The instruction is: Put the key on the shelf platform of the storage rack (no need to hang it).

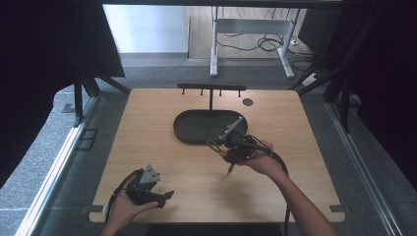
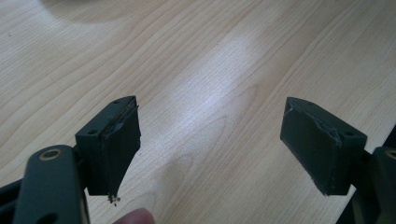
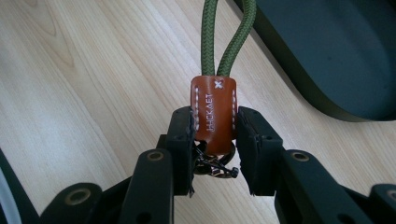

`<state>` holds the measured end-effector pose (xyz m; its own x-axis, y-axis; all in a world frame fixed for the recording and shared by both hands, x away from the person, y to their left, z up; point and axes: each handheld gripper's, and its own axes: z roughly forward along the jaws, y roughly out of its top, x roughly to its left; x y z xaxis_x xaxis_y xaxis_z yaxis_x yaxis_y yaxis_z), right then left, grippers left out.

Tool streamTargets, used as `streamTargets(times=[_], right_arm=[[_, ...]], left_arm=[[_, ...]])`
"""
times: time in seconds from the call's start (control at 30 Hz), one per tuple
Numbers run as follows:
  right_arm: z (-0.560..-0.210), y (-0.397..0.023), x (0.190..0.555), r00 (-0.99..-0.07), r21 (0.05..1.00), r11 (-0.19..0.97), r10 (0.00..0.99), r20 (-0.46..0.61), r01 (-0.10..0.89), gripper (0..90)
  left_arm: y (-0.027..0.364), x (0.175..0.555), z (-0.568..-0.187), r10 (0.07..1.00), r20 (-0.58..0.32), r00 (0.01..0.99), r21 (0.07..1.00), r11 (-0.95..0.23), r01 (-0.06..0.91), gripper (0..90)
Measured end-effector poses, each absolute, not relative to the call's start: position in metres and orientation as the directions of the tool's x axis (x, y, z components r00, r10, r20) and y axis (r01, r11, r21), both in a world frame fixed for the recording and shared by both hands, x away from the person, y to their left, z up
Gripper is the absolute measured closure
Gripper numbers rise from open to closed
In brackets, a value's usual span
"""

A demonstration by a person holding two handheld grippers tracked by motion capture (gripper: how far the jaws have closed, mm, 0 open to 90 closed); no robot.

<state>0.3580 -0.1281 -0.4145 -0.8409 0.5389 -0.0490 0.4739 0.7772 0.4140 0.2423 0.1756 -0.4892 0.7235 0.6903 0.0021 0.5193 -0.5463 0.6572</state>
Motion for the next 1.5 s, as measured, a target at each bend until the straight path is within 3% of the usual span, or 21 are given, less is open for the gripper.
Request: streamTargets(times=[1.5], right_arm=[[-0.393,-0.116,0.396,-0.842,0.417,0.782,0.535,-0.067,0.464,67.9]], left_arm=[[0.178,0.244,-0.490,0.691,0.000,0.723,0.653,-0.547,0.523,20.4]])
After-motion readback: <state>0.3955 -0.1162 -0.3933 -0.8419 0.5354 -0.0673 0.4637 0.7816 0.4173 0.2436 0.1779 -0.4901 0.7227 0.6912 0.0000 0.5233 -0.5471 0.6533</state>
